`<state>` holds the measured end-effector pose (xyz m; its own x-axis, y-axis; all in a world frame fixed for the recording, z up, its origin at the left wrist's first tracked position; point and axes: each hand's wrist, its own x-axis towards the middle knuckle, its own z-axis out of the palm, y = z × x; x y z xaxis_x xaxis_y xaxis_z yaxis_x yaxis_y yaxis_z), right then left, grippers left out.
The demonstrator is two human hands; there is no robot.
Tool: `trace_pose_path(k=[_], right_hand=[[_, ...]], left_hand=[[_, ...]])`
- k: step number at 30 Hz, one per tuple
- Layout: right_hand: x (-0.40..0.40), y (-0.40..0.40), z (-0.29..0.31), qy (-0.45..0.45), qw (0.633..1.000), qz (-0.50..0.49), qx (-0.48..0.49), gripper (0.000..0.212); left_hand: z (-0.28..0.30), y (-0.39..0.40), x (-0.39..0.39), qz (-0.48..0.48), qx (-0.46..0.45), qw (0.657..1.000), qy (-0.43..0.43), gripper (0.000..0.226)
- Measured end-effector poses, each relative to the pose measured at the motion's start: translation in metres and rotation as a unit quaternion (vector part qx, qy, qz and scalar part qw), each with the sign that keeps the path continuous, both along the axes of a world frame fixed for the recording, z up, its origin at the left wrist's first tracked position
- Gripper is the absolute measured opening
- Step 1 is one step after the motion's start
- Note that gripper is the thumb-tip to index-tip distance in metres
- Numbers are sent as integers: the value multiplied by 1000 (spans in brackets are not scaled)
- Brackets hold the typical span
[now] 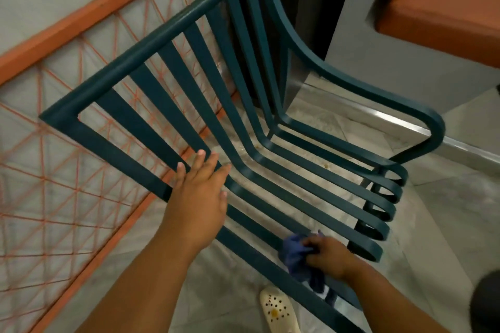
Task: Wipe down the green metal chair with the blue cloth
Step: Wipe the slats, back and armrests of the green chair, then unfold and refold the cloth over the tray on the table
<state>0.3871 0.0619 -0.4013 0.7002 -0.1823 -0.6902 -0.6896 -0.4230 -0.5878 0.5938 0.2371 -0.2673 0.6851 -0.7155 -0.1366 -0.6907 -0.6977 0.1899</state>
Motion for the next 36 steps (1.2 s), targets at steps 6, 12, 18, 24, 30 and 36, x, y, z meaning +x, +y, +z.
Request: trace_pose_path(k=[6, 12, 18, 24, 30, 36], right_hand=[[54, 35, 44, -171, 956, -186, 145, 28], [95, 73, 86, -266, 903, -276, 191, 26], [103, 129, 85, -284, 948, -117, -88, 26], [72, 157, 56, -255, 915, -7, -312, 46], [-9, 156, 50, -243, 892, -48, -379, 47], [-86, 145, 58, -192, 892, -97, -398, 57]], left_hand=[[-3, 2, -8, -11, 5, 998, 58, 48], [3, 22, -24, 29, -2, 999, 45, 25], [0, 38, -28, 61, 1, 997, 41, 23], [-6, 40, -38, 40, 100, 993, 47, 78], [8, 49, -63, -3, 140, 989, 47, 76], [24, 62, -92, -38, 75, 982, 171, 67]])
